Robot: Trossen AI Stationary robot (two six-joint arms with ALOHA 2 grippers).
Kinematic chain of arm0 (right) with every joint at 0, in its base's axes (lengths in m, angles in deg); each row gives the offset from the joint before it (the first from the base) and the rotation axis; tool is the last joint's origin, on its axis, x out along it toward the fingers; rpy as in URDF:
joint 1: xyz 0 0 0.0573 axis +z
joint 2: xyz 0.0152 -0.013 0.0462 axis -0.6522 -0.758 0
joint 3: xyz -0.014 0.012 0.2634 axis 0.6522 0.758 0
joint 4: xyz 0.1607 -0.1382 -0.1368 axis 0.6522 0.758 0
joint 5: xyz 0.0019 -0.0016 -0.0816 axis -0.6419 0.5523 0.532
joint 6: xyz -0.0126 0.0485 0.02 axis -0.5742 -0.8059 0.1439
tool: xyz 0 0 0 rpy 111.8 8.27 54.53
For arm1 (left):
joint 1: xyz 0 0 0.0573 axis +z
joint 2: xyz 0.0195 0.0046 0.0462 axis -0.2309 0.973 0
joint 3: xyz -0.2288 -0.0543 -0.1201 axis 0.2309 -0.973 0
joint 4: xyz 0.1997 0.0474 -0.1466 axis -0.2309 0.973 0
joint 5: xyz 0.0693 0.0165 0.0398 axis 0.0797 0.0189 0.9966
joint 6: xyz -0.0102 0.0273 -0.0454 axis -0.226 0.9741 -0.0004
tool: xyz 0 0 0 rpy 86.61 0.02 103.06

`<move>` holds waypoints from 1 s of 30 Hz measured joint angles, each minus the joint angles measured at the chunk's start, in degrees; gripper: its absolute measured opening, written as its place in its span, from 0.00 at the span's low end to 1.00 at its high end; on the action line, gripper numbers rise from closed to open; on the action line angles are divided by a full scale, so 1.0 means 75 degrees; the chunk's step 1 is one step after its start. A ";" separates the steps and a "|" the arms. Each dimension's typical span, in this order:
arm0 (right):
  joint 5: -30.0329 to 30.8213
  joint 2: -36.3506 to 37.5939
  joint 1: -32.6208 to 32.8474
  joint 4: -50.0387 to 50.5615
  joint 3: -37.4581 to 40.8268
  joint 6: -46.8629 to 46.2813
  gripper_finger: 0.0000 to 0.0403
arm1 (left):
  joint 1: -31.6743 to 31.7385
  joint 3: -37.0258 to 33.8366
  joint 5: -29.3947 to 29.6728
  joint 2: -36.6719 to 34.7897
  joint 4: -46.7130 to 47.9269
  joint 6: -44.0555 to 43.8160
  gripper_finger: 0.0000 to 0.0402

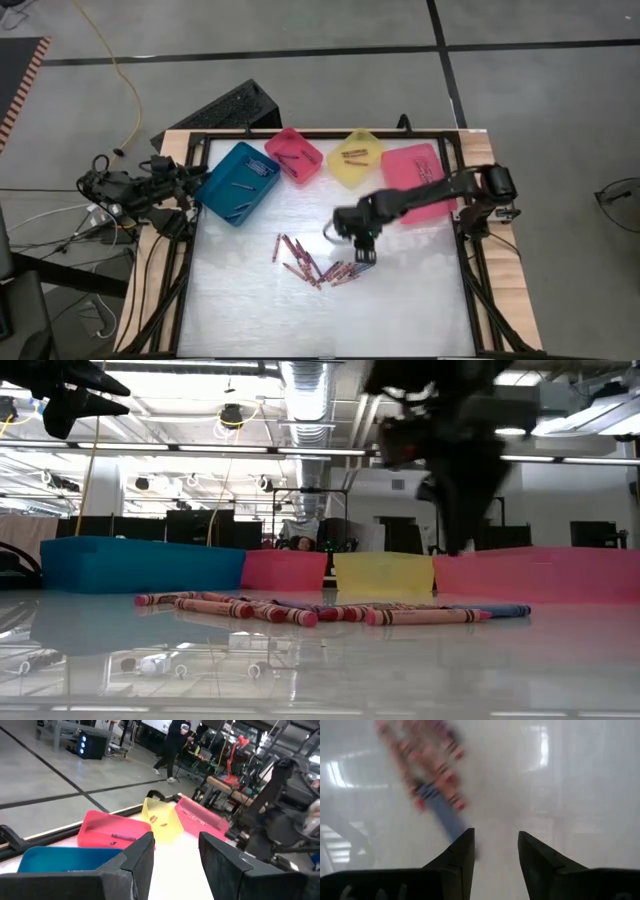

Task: Sort crayons
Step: Put the blue crayon into the blue bin

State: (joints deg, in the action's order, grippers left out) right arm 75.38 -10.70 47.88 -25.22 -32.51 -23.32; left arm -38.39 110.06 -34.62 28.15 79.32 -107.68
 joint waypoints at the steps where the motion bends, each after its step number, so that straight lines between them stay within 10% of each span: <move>1: 0.0097 0.0000 0.0225 -0.0001 0.0113 -0.0168 0.36 | 0.0000 0.0000 -0.0027 0.0000 0.0061 0.0002 0.36; 30: 0.1428 -0.0772 0.1374 -0.0998 0.0400 -0.0262 0.36 | 0.0002 0.0000 -0.0085 0.0003 0.0667 -0.0103 0.36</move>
State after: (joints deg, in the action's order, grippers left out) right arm 86.09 -16.49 58.18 -32.71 -29.51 -25.29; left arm -38.37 110.06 -35.25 28.17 84.32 -108.45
